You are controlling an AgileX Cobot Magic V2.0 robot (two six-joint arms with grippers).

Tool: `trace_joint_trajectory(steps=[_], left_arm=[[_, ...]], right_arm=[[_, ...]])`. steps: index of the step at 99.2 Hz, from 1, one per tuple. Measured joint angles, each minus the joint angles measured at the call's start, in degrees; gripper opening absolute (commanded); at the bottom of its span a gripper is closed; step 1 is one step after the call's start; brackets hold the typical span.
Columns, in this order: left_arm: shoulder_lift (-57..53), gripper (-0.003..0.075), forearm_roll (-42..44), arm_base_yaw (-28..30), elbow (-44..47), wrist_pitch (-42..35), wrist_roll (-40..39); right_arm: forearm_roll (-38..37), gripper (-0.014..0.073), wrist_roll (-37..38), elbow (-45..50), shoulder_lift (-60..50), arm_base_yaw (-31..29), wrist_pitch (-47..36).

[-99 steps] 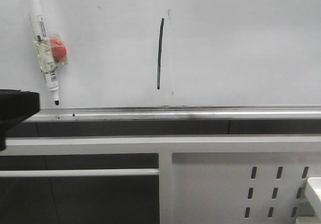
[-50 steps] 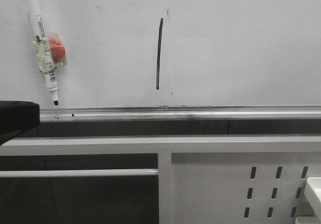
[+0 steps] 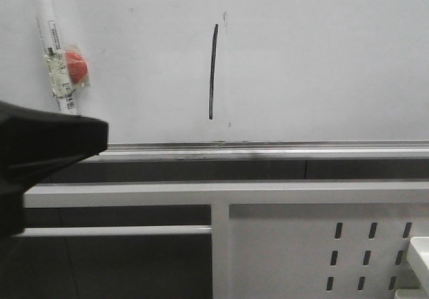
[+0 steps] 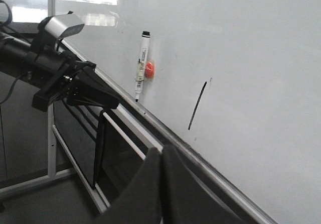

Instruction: Write number 1 on whiteboard

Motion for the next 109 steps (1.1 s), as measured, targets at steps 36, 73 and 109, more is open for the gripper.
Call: trace_joint_trajectory(steps=[36,73,109], left_arm=[[-26.0,-0.002,5.6,-3.3,-12.9,47.6,-0.6],[-48.9,-0.002,8.2,-4.3,-12.9,54.5,-0.2],[-53.5,-0.002,12.7,-1.4,-12.5,53.4,0.0]], right_arm=[[0.0,-0.0069,0.0,0.0,0.0,0.0,0.1],[0.0,-0.0069,0.0,0.0,0.0,0.0,0.1],[0.0,-0.0069,0.0,0.0,0.0,0.0,0.2]])
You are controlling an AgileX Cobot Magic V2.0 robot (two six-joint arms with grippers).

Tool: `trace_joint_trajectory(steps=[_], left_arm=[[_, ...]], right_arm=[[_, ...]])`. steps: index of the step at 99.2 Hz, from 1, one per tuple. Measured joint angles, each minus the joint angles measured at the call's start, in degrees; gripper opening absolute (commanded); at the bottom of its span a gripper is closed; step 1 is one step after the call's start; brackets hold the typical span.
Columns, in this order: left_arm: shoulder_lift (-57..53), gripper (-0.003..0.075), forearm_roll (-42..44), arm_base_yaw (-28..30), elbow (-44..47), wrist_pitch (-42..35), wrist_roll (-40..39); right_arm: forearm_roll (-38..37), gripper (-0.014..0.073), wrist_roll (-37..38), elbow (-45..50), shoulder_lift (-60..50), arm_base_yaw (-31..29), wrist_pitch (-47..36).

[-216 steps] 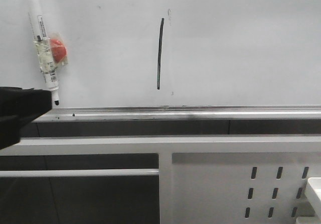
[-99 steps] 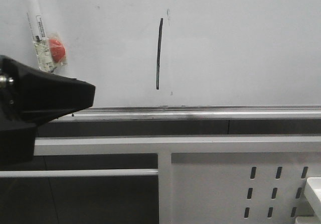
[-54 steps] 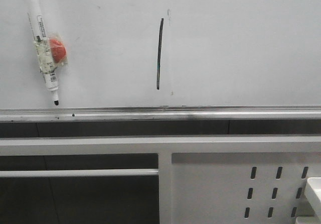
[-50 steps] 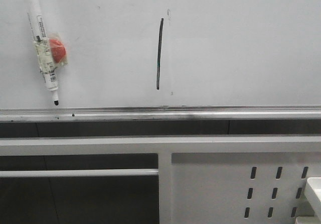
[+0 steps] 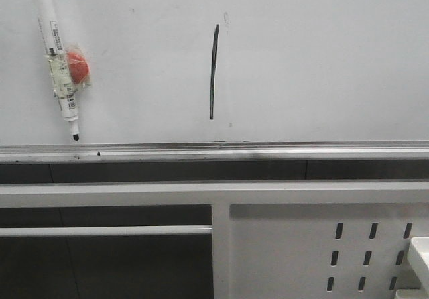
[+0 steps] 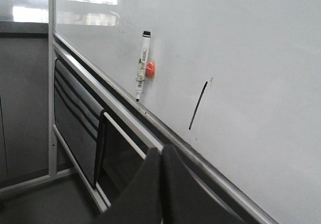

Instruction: Write number 1 on whiteboard

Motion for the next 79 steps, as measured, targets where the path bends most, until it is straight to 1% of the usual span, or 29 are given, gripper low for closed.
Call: trace_joint_trajectory(steps=[6,15,18,22,32,46,57,68,79], left_arm=[[-1.3,-0.002,-3.0,4.0,0.9,0.1,-0.1],[-4.7,-0.002,-8.8,13.2,3.0,0.5,-0.2],[-5.8,-0.002,-10.2,17.1,3.7,0.6,-0.2],[-7.3,-0.002,-11.6,20.7,4.8,0.6,-0.2],[-9.6,-0.002,-13.1,30.5,7.1,0.7,-0.3],[-10.0,-0.002,-13.7,40.3,9.5,0.7,-0.4],[-10.6,-0.002,-13.7,43.0,12.4,0.7,-0.4],[-13.2,-0.002,-12.9,43.2,16.7,0.7,-0.5],[-18.5,-0.002,-13.1,43.2,22.2,1.0,-0.5]], right_arm=[[0.0,-0.0069,0.0,0.0,0.0,0.0,0.0],[0.0,-0.0069,0.0,0.0,0.0,0.0,0.0],[0.0,-0.0069,0.0,0.0,0.0,0.0,0.0],[0.0,-0.0069,0.0,0.0,0.0,0.0,0.0],[0.0,-0.0069,0.0,0.0,0.0,0.0,0.0],[0.0,-0.0069,0.0,0.0,0.0,0.0,0.0],[0.0,-0.0069,0.0,0.0,0.0,0.0,0.0],[0.0,-0.0069,0.0,0.0,0.0,0.0,0.0],[0.0,-0.0069,0.0,0.0,0.0,0.0,0.0]])
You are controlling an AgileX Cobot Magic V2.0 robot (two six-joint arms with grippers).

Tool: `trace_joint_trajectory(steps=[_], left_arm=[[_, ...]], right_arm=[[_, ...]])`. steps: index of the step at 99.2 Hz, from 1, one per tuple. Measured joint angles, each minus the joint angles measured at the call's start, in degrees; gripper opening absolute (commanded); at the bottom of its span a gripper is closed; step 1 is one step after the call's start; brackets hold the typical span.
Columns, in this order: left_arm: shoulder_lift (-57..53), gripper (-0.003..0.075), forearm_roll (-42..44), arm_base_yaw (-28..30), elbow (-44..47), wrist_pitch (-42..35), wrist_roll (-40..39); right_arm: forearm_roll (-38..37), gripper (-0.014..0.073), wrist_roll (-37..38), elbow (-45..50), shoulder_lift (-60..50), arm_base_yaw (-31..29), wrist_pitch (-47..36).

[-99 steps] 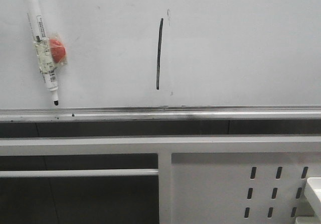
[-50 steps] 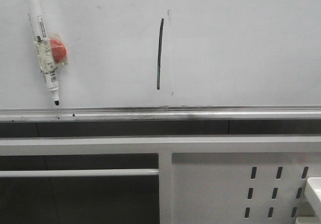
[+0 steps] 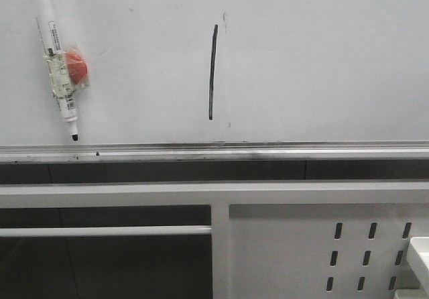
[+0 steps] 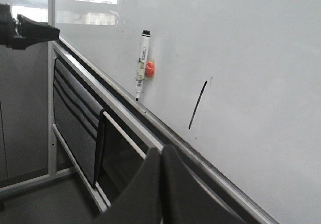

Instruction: Write number 1 on whiteboard

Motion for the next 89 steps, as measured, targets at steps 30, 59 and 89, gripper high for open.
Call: trace_joint_trajectory(steps=[30,59,89], left_arm=[[-2.4,-0.002,-0.5,0.0,0.0,4.6,0.0],[-2.4,-0.002,0.2,0.0,0.0,13.7,0.0],[-2.4,-0.002,0.7,0.0,0.0,13.9,0.0]], right_arm=[[0.0,-0.0069,0.0,0.1,0.0,0.0,0.1],[0.4,-0.0069,0.0,0.1,0.0,0.0,0.2],[0.4,-0.0069,0.0,0.1,0.0,0.0,0.2]])
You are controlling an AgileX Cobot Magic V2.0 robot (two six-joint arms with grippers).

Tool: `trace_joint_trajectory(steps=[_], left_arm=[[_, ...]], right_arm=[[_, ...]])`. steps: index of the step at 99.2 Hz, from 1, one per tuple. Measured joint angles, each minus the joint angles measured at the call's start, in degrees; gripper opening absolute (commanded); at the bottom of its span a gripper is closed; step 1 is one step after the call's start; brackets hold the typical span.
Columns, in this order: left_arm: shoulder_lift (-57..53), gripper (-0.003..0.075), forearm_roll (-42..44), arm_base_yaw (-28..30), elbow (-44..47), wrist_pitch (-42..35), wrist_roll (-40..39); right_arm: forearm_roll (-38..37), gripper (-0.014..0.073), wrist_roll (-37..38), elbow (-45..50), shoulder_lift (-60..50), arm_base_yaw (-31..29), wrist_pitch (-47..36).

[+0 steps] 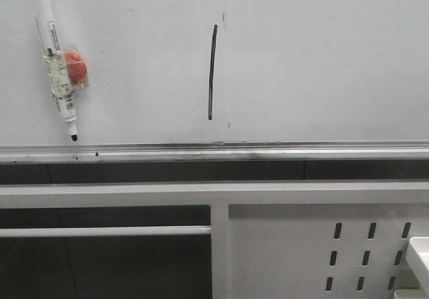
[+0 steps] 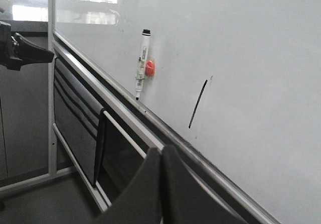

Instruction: Write number 1 on whiteboard

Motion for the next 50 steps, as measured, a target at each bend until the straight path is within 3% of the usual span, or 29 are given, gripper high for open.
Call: trace_joint_trajectory(steps=[50], left_arm=[[0.0,-0.002,0.0,0.0,0.0,0.0,0.0]], right_arm=[[-0.4,-0.0069,0.0,0.0,0.0,0.0,0.0]])
